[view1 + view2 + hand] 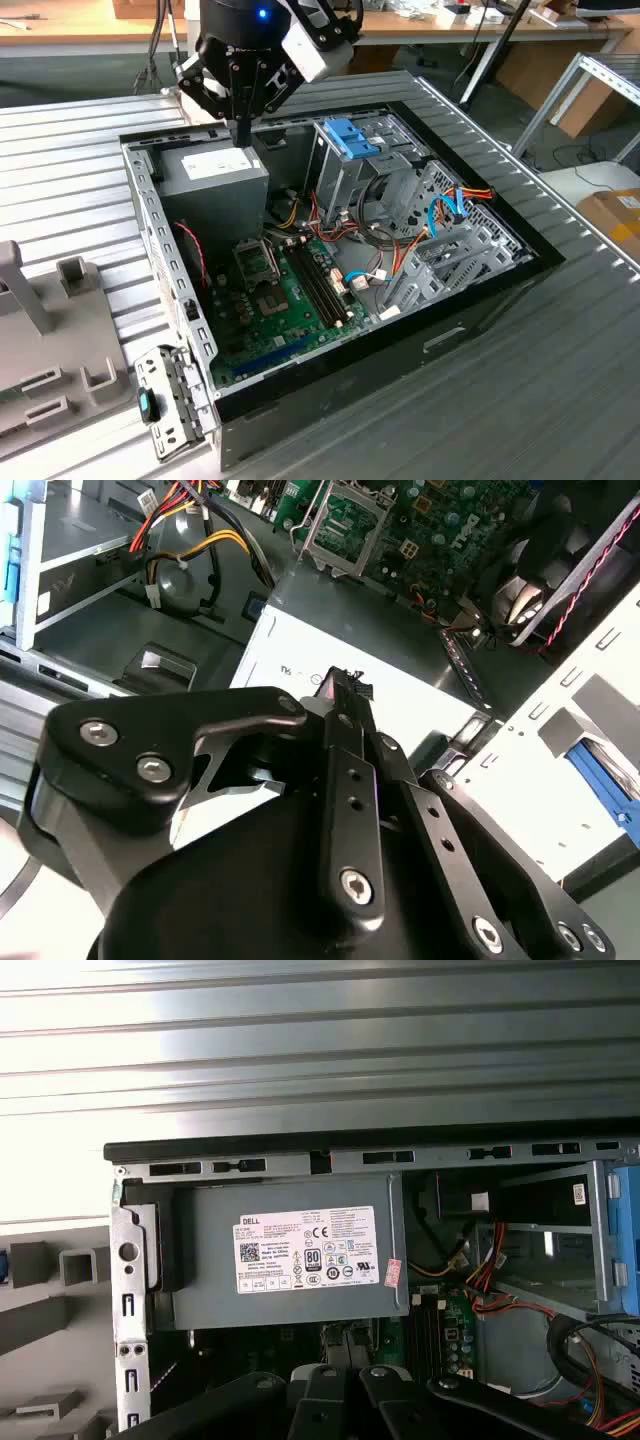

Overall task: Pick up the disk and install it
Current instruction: 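Reach for the disk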

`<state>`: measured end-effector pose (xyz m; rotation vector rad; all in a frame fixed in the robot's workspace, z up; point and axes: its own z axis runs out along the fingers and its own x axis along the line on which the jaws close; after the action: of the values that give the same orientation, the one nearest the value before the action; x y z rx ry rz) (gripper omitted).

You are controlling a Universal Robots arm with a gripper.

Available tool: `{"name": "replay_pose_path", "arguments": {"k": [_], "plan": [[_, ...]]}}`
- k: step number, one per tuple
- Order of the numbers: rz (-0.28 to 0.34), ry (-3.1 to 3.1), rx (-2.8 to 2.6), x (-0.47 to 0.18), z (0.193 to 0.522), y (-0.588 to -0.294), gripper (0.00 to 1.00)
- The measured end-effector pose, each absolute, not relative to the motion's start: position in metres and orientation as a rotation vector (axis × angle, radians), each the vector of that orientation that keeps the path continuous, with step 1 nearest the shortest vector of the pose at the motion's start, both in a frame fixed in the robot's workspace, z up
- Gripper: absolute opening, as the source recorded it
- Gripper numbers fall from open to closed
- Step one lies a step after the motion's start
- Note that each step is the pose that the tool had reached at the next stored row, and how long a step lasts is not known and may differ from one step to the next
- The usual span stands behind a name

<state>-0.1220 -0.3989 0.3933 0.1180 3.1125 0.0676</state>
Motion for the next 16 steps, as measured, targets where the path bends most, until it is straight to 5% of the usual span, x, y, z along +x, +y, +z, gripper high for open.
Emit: {"name": "replay_pose_path", "arguments": {"k": [16], "plan": [[0.068, 3.112, 0.118, -0.135, 0.393, -0.399, 0.11]]}}
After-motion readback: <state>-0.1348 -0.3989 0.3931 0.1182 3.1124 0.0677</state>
